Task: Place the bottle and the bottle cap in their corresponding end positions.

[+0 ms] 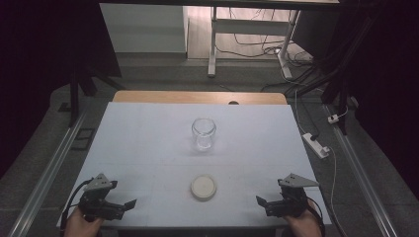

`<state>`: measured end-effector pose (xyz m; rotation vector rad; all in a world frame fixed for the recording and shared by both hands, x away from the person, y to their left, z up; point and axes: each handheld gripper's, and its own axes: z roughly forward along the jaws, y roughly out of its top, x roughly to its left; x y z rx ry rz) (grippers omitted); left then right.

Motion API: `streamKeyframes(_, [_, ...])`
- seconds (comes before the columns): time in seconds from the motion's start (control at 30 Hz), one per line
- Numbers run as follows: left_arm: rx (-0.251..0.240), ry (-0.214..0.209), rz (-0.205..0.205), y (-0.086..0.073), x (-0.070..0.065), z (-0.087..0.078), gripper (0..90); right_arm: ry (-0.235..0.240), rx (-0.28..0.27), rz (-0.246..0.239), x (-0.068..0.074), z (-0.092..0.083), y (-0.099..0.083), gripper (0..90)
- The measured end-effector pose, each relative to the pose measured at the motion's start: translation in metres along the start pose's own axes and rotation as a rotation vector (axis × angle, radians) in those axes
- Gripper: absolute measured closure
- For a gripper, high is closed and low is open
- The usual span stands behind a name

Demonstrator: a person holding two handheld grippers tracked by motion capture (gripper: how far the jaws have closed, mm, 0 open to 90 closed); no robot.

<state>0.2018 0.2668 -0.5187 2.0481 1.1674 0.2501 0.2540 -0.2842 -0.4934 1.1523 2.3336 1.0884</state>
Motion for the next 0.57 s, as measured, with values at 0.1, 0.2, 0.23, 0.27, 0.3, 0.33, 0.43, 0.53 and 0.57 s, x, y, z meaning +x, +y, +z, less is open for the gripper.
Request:
streamKeyframes(0.1, [-0.003, 0.008, -0.012, -0.006, 0.001, -0.004, 0.0, -0.011, 0.008, 0.012, -0.002, -0.004, -0.005, 0.0])
streamKeyframes(0.2, [0.006, 0.014, -0.02, -0.012, 0.003, -0.006, 0.0, -0.018, 0.017, 0.023, -0.004, -0.007, -0.01, 0.0])
streamKeyframes(0.23, [0.013, 0.016, -0.022, -0.013, 0.003, -0.007, 0.0, -0.019, 0.018, 0.028, -0.004, -0.008, -0.011, 0.0])
streamKeyframes(0.27, [0.019, 0.022, -0.024, -0.015, 0.003, -0.007, 0.0, -0.021, 0.023, 0.031, -0.004, -0.009, -0.013, 0.0])
streamKeyframes(0.3, [0.016, 0.024, -0.025, -0.016, 0.003, -0.008, 0.0, -0.023, 0.026, 0.033, -0.005, -0.01, -0.014, 0.0])
streamKeyframes(0.33, [0.012, 0.028, -0.025, -0.017, 0.002, -0.01, 0.0, -0.024, 0.021, 0.035, -0.004, -0.012, -0.014, 0.0])
streamKeyframes(0.43, [0.019, 0.043, -0.029, -0.02, 0.001, -0.012, 0.0, -0.029, 0.024, 0.045, -0.004, -0.015, -0.016, 0.0])
streamKeyframes(0.53, [0.019, 0.046, -0.037, -0.021, 0.002, -0.014, 0.0, -0.028, 0.023, 0.053, -0.005, -0.016, -0.017, 0.0])
streamKeyframes(0.57, [0.018, 0.044, -0.042, -0.021, 0.003, -0.014, 0.0, -0.029, 0.024, 0.054, -0.005, -0.015, -0.017, 0.0])
